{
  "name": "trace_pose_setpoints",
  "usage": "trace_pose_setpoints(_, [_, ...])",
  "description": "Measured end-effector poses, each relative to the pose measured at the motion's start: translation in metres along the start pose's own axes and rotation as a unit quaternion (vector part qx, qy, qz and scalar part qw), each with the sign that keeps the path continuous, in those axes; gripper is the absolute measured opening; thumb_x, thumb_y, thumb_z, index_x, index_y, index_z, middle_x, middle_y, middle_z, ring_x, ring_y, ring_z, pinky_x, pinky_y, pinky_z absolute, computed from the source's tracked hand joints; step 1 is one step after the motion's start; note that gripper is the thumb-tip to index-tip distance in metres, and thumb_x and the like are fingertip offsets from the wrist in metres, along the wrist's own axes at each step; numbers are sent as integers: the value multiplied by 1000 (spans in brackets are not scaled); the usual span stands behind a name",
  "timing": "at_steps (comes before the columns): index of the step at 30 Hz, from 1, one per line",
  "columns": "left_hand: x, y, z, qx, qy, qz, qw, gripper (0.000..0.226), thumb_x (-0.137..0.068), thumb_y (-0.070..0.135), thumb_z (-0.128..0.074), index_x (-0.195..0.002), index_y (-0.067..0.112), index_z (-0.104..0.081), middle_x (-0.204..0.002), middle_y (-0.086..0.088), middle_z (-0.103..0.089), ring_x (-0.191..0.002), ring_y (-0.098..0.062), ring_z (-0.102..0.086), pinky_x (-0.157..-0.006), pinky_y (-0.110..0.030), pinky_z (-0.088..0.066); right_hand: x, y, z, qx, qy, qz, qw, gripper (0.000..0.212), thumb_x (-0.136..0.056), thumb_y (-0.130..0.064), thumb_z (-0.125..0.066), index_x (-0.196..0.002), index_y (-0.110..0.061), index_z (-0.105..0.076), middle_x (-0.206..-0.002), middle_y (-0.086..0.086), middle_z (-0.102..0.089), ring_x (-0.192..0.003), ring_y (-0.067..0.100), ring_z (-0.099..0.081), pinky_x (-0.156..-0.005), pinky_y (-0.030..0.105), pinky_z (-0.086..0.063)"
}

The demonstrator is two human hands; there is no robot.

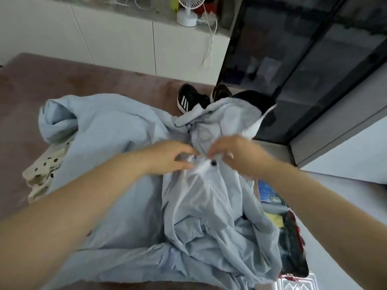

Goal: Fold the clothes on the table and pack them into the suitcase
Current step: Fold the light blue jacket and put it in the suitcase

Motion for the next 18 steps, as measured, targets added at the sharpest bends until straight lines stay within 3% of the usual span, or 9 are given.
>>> trace_pose_setpoints(2, [13,-7,15,8,24,-4,1000,32,-89,30,-59,-121,27,-60,-120,11,-61,-107,-2,-55,-86,-10,-37,36,25,-37,27,-113,-50,992,32,-86,-5,-55,-112,-20,-67,-117,-7,-62,-101,8,-57,-91,17,-41])
trace_pose_setpoints(3, [20,-13,22,8,48,-2,999,29,-89,27,-61,-117,26,-62,-115,13,-63,-102,2,-55,-83,-5,-36,48,37,-47,9,-133,-88,987,27,-87,-12,-58,-112,-21,-66,-117,-7,-62,-104,8,-57,-92,15,-40])
trace_pose_setpoints(4, [25,-20,27,6,76,3,997,26,-88,25,-61,-114,25,-64,-108,16,-64,-95,8,-55,-80,-1,-34,55,45,-51,-32,-115,-124,985,21,-88,-18,-60,-107,-21,-67,-113,-7,-63,-101,6,-58,-91,16,-41])
trace_pose_setpoints(6, [31,-30,31,12,122,12,992,23,-87,21,-63,-110,24,-66,-99,21,-63,-89,14,-54,-81,0,-34,55,60,-46,-108,16,-201,973,9,-88,-21,-62,-94,-18,-69,-98,-6,-64,-90,8,-61,-86,27,-48])
trace_pose_setpoints(9, [34,-35,20,25,131,20,991,30,-87,19,-63,-116,23,-62,-110,12,-62,-99,3,-55,-95,-19,-40,38,86,-34,-118,209,-329,913,16,-87,-21,-62,-98,-9,-63,-106,6,-58,-97,23,-56,-89,38,-47])
trace_pose_setpoints(11, [30,-31,4,11,101,5,995,35,-89,21,-61,-124,23,-57,-125,5,-56,-114,-9,-51,-100,-22,-35,32,105,-37,-134,211,-431,867,44,-85,-30,-65,-121,-10,-50,-127,11,-46,-115,28,-47,-99,41,-39])
trace_pose_setpoints(13, [25,-22,-11,-11,82,-10,997,38,-91,23,-57,-129,23,-52,-136,5,-48,-125,-10,-43,-100,-15,-26,32,122,-46,-176,172,-524,816,71,-84,-35,-67,-138,-7,-30,-140,15,-34,-126,33,-39,-101,42,-35])
trace_pose_setpoints(16, [18,-14,-23,-8,81,-4,997,41,-93,23,-54,-133,26,-48,-144,8,-36,-131,-7,-34,-98,-10,-18,33,144,-62,-257,160,-571,763,75,-88,-29,-62,-143,0,-19,-143,20,-35,-127,36,-41,-89,35,-38])
trace_pose_setpoints(18, [15,-12,-27,4,86,-4,996,43,-92,22,-55,-134,27,-47,-145,8,-35,-132,-6,-32,-101,-10,-17,32,153,-72,-272,150,-565,765,70,-89,-29,-60,-142,0,-23,-139,20,-42,-122,36,-47,-86,36,-41])
Point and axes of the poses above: each hand's wrist, its own x-axis away from the middle knuckle, its own z-axis out of the back of the hand, y = z × x, the point moved 2 cm from there along -x, towards the middle knuckle
